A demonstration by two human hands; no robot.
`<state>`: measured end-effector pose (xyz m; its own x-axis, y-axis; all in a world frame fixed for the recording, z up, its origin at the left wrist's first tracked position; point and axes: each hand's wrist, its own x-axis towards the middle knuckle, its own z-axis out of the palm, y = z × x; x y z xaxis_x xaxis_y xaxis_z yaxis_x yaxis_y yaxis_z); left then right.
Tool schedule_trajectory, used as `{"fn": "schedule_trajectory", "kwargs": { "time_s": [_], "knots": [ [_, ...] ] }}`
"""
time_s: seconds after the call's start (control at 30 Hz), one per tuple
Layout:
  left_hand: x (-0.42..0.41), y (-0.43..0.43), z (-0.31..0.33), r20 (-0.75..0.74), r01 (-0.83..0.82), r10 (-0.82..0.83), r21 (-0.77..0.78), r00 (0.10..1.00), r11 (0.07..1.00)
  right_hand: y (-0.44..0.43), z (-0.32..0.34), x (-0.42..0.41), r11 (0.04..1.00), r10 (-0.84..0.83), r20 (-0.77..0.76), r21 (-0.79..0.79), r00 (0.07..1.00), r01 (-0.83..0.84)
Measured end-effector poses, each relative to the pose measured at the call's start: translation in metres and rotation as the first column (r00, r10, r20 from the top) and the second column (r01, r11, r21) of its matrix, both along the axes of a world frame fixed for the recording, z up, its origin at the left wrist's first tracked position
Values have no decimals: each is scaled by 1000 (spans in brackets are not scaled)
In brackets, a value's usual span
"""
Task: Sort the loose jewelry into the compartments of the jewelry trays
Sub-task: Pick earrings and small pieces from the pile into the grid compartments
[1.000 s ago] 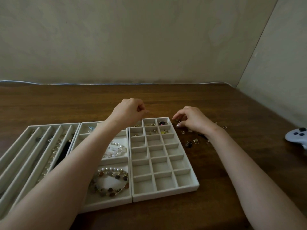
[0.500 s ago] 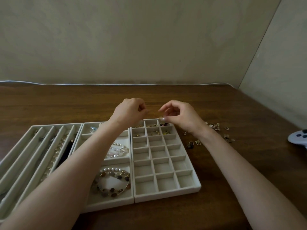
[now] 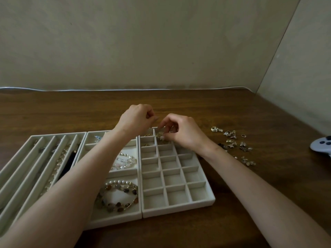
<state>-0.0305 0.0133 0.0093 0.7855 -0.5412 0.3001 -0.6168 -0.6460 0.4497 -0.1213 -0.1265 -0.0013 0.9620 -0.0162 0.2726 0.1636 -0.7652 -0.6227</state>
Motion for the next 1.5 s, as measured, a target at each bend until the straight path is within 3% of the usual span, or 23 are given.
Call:
{"fn": "schedule_trajectory", "kwargs": {
  "time_s": [0.17, 0.37, 0.47, 0.57, 0.7, 0.83, 1.13, 1.3, 1.5],
  "knots": [
    [0, -1, -1, 6, -9, 9, 5, 1000, 1000, 0, 1, -1, 994, 16, -35, -107, 999, -19],
    [-2, -1, -1, 8, 40, -39, -10, 999, 999, -5, 10, -4, 998, 62, -130, 3, 990, -63],
    [-6, -4, 2, -7, 111, -111, -15, 994, 994, -18, 17, -6, 1000, -4, -88, 16, 996, 5],
    [-10, -5, 3, -73, 180, -179, 6, 981, 984, -40, 25, -8, 990, -117, -62, -85, 991, 112],
    [-11, -4, 5, -77, 187, -187, -14, 979, 982, -73, 27, -11, 947, -277, -204, -222, 939, 231],
    [-11, -3, 6, -46, 197, -199, -32, 979, 980, -90, 25, -13, 952, -285, -416, -227, 864, 205],
    [-9, -4, 4, -13, 186, -185, 9, 983, 983, -90, 20, -8, 933, -336, -439, -276, 833, 231],
    [-9, -3, 4, 53, 136, -144, 124, 988, 983, -87, 24, -10, 967, -244, -351, -162, 904, 198],
    [-9, -2, 4, 44, 148, -155, 135, 987, 980, -71, 35, -16, 998, 60, -334, 39, 941, -49]
  ]
}}
